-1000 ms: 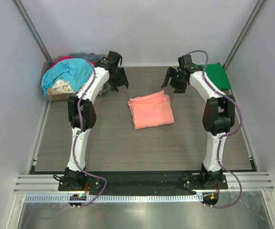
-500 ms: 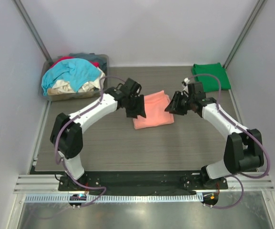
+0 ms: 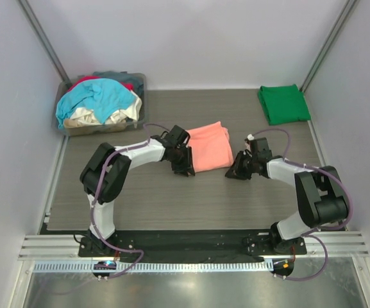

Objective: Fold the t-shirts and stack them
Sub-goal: Fold the tshirt

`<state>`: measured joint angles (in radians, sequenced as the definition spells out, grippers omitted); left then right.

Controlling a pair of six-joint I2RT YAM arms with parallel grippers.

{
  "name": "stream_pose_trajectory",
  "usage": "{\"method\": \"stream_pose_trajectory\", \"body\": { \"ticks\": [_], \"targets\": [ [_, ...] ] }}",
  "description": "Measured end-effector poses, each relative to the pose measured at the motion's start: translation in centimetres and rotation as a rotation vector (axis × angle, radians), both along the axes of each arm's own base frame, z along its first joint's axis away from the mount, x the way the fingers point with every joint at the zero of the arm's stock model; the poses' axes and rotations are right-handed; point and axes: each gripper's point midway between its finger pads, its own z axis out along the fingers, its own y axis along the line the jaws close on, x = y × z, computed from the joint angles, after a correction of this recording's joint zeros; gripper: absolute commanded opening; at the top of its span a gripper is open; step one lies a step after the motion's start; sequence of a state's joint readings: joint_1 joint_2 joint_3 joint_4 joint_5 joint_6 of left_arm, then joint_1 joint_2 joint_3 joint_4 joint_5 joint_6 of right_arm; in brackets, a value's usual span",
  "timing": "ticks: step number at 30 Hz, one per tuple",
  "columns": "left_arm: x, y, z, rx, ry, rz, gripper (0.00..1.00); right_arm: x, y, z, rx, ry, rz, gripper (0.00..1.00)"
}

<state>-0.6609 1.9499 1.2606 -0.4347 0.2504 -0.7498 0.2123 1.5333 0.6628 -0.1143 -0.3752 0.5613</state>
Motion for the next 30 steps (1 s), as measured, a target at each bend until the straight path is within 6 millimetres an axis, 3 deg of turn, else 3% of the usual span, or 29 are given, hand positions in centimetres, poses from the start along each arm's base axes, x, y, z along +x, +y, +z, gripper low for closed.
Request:
{"method": "stream_pose_trajectory", "body": {
  "ticks": [5,8,12,16,18,21,23,27,30],
  "targets": [
    [-0.1,0.7,0.3,0.009,-0.05,-0.014,0.38,-2.4,-0.3,0.9,-0.013,-0.008,-0.005,0.2],
    [-0.7,2.3,0.5,0.101,-0.06,-0.031,0.4,-2.6,0.8,4.0,0.028,-0.089,0.03,0.23],
    [-0.9,3.6,2.8,0.178,-0.067,-0.047,0.45,-0.6,2.8,9.6,0.116,-0.235,0.082,0.25],
    [1.3,2.0,7.5,0.114,-0.162,-0.035,0.44,3.0,4.3,12.6,0.147,-0.308,0.112,0.23],
    [2.5,0.9,9.1,0.072,-0.209,-0.03,0.44,5.0,4.9,12.3,0.144,-0.312,0.124,0.22],
    [3.7,-0.4,9.2,0.03,-0.234,-0.023,0.42,7.1,4.8,8.4,0.101,-0.244,0.13,0.2],
    [4.4,-1.2,7.6,0.027,-0.218,-0.018,0.41,7.2,3.8,5.3,0.07,-0.175,0.107,0.19],
    [4.6,-1.3,1.0,0.099,-0.125,-0.025,0.41,5.8,1.1,1.0,0.035,-0.066,0.041,0.19],
    [5.1,-1.4,1.0,0.095,-0.138,-0.024,0.39,5.3,0.8,0.8,0.059,-0.087,0.029,0.2]
  ]
}}
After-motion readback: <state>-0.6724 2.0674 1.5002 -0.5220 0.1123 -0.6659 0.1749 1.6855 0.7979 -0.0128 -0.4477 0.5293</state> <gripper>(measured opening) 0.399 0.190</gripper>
